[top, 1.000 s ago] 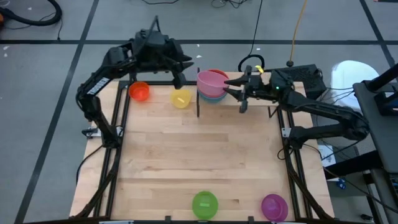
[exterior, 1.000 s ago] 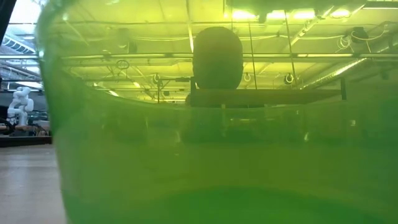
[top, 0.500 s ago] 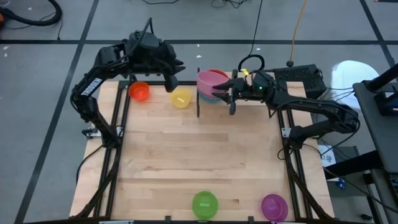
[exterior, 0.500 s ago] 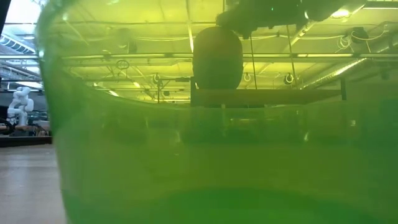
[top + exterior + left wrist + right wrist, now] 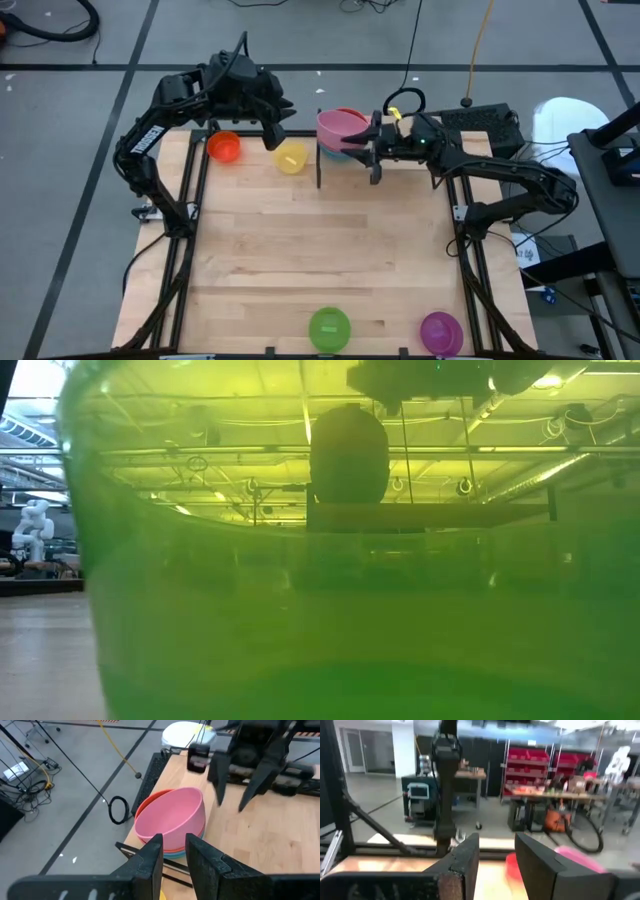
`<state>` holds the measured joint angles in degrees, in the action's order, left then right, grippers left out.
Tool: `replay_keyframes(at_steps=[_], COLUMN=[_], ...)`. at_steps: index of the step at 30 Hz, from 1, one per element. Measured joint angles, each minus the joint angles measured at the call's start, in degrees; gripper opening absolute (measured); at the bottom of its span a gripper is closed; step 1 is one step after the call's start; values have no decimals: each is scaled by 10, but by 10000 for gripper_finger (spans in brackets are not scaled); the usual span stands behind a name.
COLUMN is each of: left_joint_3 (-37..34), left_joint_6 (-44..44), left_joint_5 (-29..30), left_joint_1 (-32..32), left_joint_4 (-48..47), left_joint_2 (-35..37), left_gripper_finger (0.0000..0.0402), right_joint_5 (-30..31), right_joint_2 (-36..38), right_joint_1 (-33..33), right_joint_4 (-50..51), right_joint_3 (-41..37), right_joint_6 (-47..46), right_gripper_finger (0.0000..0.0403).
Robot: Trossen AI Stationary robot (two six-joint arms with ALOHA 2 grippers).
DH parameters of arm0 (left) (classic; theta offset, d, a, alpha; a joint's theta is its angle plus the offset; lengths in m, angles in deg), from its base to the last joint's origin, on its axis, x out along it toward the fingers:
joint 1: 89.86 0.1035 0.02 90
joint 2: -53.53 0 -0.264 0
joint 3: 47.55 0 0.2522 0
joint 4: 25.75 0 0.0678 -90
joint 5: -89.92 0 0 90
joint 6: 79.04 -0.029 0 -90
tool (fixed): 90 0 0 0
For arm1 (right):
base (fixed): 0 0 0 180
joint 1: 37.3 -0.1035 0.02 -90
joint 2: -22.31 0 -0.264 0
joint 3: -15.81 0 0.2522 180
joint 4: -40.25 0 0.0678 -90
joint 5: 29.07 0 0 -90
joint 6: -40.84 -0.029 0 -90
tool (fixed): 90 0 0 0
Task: Place and stack bowls onto a shelf
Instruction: Stack the pink bowl on top of the orange bowl on the shelf
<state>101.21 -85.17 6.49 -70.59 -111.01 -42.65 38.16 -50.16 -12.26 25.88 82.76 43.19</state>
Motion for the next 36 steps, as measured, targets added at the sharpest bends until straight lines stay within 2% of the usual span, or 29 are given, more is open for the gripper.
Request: replay_keyframes(at_steps=[16,26,32,36], left_joint_3=[0,0,0,0], left_joint_6=[-1,0,0,0], left_joint_5=[0,0,0,0], left_joint_1=[0,0,0,0], left_joint_4=[-5,-10,-25,-27], left_joint_2=[0,0,-1,-1], left_gripper_finger=[88,88,88,88], right_joint_5=[3,0,0,-15], right_joint_2=[-33,-74,-76,-51], right_joint_1=[38,38,37,36], right_joint_4=[0,6,12,-27], right_joint_3=[0,0,0,0], right_joint_6=[12,-21,-21,-22], right_gripper_finger=[118,118,118,118])
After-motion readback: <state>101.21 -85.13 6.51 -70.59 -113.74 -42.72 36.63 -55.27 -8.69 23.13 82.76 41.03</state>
